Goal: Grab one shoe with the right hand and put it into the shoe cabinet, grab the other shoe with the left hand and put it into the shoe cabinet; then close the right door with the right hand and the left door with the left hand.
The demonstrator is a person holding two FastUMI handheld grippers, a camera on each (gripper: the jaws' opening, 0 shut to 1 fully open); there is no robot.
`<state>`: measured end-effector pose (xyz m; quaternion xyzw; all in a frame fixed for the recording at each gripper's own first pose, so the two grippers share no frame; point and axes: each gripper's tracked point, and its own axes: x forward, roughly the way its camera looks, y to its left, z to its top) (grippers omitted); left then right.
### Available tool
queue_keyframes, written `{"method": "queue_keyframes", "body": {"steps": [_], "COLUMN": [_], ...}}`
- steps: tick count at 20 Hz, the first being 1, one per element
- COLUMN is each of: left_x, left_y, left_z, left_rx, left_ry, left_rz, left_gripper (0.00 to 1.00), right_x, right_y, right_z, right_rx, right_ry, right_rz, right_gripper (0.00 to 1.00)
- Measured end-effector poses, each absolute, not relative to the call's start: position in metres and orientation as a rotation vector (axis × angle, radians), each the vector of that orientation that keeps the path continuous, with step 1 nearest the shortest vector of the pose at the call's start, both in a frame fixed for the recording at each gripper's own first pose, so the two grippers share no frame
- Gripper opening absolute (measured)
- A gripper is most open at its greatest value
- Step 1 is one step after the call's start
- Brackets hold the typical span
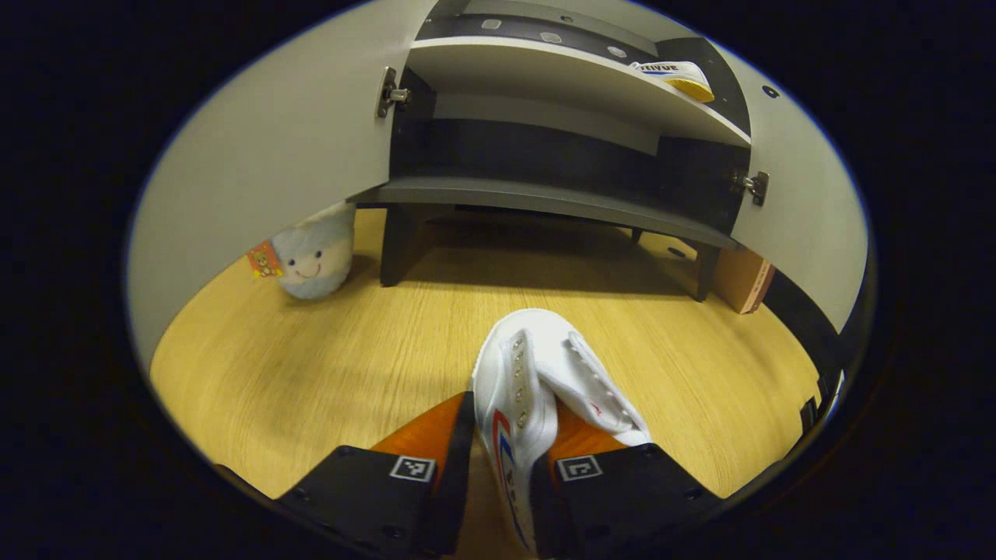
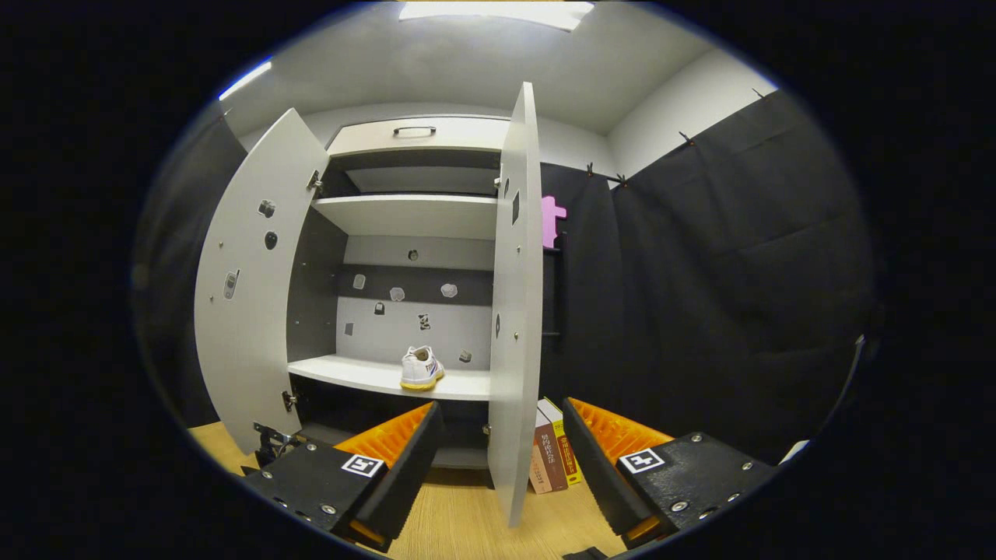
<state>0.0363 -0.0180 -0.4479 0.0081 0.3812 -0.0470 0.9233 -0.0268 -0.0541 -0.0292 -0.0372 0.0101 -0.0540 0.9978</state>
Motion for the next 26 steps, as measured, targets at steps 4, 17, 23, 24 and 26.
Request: {"method": "queue_keyframes", "body": {"steps": [4,17,23,24,26], "left_x": [0.020,0.109,0.251,0.266,0.293], "left_y": [-0.015,-0.061,-0.061,-0.060,-0.057], "left_z": [-0.428,-0.065,-0.008,-0.017,-0.040], "left_rx": [-0.027,-0.172,-0.138,-0.123,-0.100], "left_ry": [0.788,0.347,0.317,0.343,0.398], "left_rz": [-0.065,-0.064,-0.024,-0.006,0.022], "left_gripper": [0.12,0.12,0.12,0.12,0.12], "right_x": [-0.023,-0.018,-0.026,-0.029,-0.029], "right_y": [-0.051,-0.041,-0.051,-0.054,-0.058], "right_z": [-0.036,-0.038,-0.031,-0.031,-0.028], "right_rx": [-0.041,-0.026,-0.022,-0.021,-0.026], "right_ry": [0.040,0.022,0.011,0.011,0.004], "right_rz": [-0.087,-0.037,-0.060,-0.069,-0.083], "right_gripper": [0.94,0.94,0.94,0.94,0.94]}}
